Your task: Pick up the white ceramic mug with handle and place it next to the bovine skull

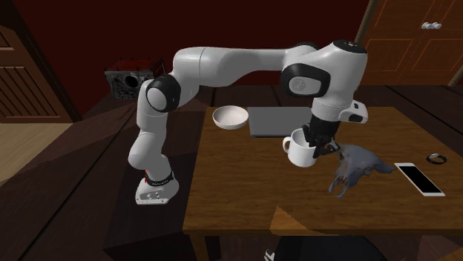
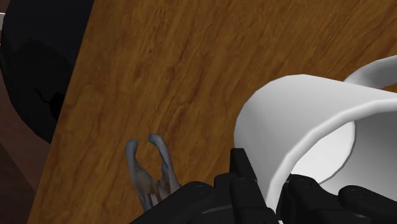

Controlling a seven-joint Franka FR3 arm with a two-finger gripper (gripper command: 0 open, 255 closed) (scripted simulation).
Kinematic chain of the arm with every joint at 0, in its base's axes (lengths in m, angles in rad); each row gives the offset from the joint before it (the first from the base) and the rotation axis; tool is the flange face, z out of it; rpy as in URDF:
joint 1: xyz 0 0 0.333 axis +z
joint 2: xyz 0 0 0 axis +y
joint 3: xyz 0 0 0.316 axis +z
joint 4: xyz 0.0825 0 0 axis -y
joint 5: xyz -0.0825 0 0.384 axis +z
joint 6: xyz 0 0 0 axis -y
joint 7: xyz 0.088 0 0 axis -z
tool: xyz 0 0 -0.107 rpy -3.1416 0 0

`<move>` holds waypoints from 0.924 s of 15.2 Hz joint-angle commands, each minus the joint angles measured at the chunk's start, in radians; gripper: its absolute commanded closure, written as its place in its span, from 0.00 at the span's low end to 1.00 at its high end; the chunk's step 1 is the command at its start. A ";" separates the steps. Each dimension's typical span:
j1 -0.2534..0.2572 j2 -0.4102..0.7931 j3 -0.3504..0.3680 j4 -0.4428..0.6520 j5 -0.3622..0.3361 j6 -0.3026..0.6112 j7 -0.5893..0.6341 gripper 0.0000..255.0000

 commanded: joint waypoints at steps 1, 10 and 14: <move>0.006 -0.009 0.000 -0.041 -0.003 0.033 -0.002 1.00; 0.026 -0.037 0.003 -0.202 -0.012 0.167 -0.011 1.00; 0.031 -0.040 0.004 -0.261 -0.012 0.223 -0.016 1.00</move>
